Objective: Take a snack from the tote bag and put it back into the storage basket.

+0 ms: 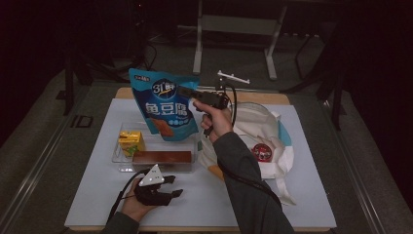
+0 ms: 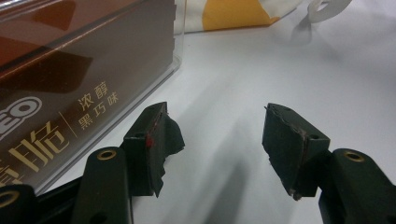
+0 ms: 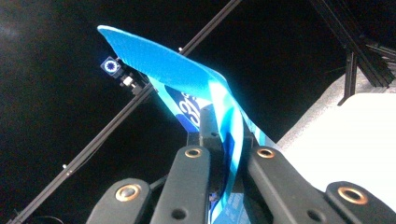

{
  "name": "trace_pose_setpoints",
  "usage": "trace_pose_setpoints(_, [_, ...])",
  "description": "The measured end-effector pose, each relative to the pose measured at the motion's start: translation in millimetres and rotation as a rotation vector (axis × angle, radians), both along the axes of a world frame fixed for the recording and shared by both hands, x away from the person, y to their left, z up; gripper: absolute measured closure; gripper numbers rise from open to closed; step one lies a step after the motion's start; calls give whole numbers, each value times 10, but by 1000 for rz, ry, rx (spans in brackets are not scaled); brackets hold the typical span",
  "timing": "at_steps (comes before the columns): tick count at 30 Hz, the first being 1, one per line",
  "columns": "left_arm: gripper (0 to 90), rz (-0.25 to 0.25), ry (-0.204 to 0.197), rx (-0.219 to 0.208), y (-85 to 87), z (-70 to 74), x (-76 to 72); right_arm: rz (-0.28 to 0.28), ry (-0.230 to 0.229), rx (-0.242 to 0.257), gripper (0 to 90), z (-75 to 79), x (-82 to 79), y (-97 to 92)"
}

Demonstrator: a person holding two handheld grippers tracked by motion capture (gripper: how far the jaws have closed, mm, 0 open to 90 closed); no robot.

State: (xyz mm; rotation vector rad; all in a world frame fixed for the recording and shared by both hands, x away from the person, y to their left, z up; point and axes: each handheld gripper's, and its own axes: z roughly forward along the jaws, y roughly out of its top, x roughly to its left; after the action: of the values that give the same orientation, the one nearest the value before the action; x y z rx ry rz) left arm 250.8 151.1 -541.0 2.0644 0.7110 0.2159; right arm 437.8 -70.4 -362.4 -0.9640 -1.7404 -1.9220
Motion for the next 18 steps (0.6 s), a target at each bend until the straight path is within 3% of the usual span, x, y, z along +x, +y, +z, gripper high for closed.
trace_pose_setpoints(18, [414,-3,-1,1,1,0,1,-21,12,-23,894,-124,35,95])
